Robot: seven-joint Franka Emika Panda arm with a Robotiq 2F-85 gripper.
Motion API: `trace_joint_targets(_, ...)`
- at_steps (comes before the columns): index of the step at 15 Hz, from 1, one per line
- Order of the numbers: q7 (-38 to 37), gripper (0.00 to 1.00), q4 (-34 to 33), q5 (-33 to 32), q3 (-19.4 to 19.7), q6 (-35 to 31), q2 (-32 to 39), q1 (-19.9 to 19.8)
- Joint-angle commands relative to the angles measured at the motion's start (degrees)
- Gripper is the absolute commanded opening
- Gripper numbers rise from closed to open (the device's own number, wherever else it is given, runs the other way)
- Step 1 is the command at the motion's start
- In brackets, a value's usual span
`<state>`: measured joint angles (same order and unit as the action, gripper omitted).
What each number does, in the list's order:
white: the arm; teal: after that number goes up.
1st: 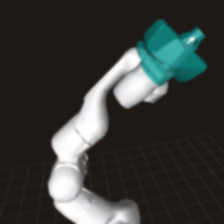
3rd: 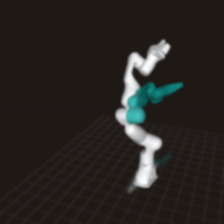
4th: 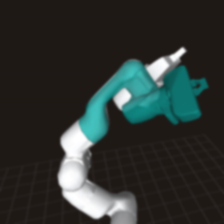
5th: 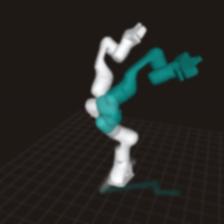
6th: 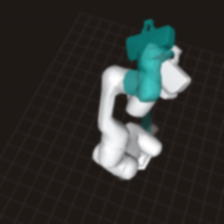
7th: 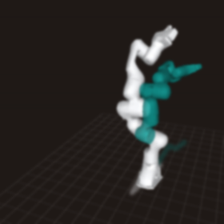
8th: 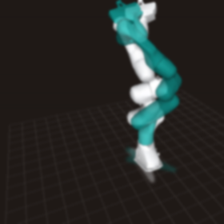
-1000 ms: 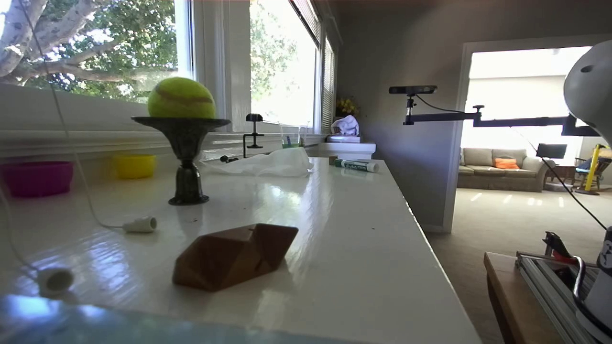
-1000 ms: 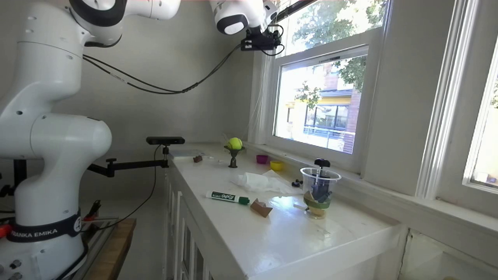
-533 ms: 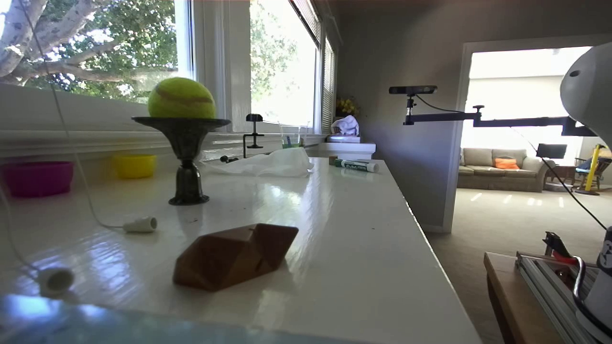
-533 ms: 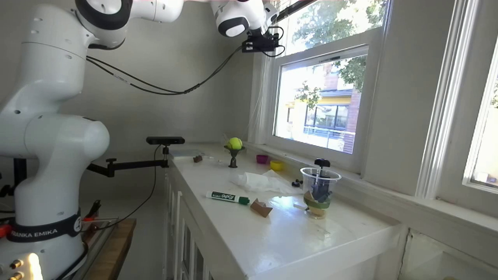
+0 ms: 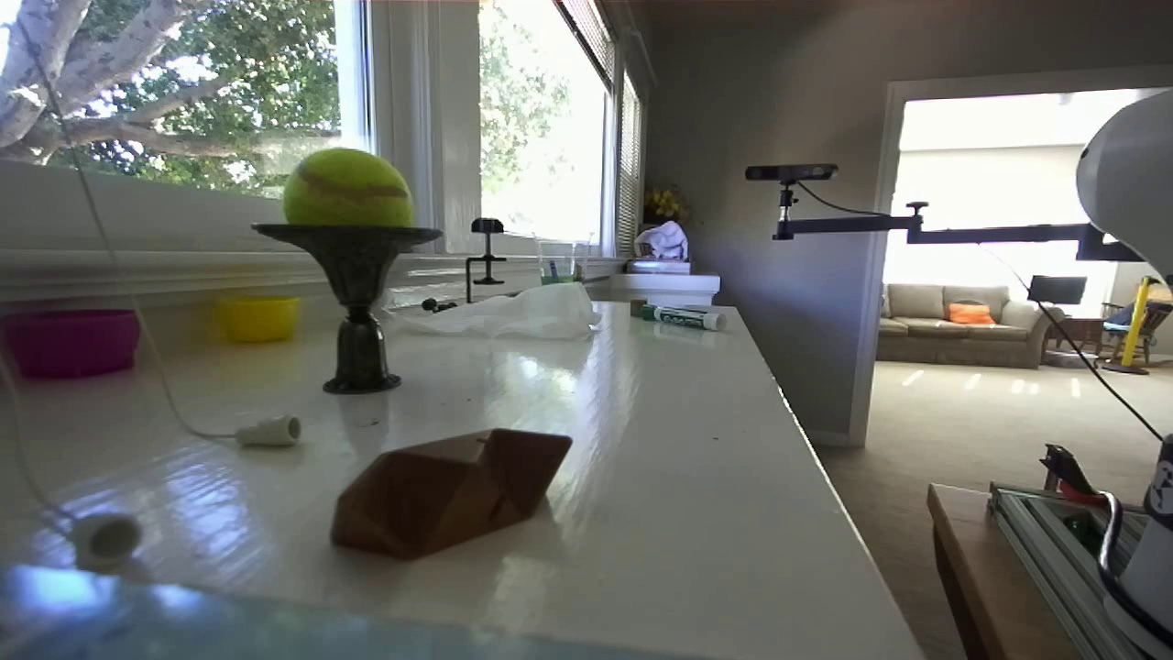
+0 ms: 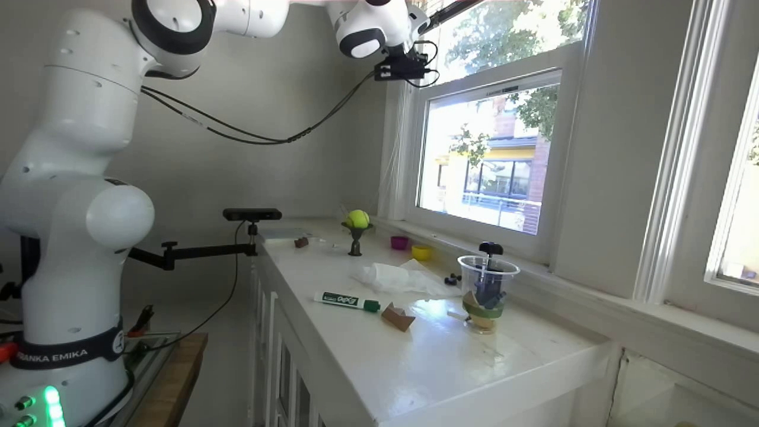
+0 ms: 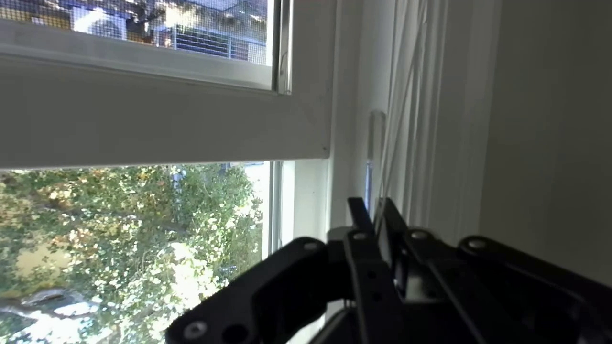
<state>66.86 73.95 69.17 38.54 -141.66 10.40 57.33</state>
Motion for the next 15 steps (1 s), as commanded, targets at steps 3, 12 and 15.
trace_joint_targets(3,0.2,0.02,-0.1,0.0,-0.9,-0.1,-0.1,-0.9)
trace_joint_targets(12,-1.9,0.01,4.3,-3.5,0.1,-4.5,-2.8,1.0)
trace_joint_targets(15,-4.0,0.01,8.3,-7.2,0.5,-9.4,-5.6,2.4)
